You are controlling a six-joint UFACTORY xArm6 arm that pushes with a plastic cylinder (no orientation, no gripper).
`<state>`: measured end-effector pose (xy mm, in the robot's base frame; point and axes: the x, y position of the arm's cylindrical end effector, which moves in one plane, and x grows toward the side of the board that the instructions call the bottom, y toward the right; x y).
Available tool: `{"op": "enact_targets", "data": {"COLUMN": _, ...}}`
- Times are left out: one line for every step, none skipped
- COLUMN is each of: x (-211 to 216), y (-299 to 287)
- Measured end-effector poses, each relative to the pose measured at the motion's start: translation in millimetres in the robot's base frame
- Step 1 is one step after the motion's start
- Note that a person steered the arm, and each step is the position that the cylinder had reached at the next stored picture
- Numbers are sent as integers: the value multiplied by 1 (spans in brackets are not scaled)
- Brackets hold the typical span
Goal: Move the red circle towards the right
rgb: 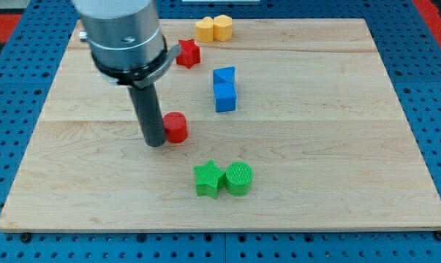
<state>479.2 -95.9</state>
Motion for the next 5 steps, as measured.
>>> {"op": "enact_targets", "data": {"x": -7, "y": 0}}
{"op": "enact_targets", "data": {"x": -8, "y": 1}}
{"op": "enact_targets", "data": {"x": -8, "y": -4}}
{"op": "enact_targets", "data": {"x": -11, "y": -6}}
{"op": "enact_targets", "data": {"x": -25, "y": -5}}
